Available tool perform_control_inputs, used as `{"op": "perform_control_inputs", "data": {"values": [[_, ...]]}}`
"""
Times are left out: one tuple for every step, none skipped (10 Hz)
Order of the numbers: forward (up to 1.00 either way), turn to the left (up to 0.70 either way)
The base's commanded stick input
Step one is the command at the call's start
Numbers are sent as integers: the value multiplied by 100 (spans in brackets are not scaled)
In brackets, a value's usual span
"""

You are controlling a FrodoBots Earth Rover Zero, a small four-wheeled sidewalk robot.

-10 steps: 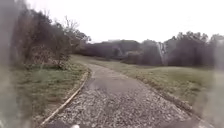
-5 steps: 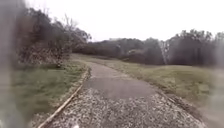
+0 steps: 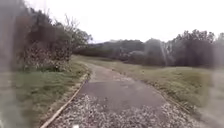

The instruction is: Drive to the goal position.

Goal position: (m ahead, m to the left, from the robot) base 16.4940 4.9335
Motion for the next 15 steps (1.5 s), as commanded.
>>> {"op": "perform_control_inputs", "data": {"values": [[70,0],[70,0],[70,-1],[70,-35],[70,-35],[70,-16],[70,0],[70,0],[70,0],[70,0],[70,0],[70,0],[70,0],[70,0],[70,0]]}}
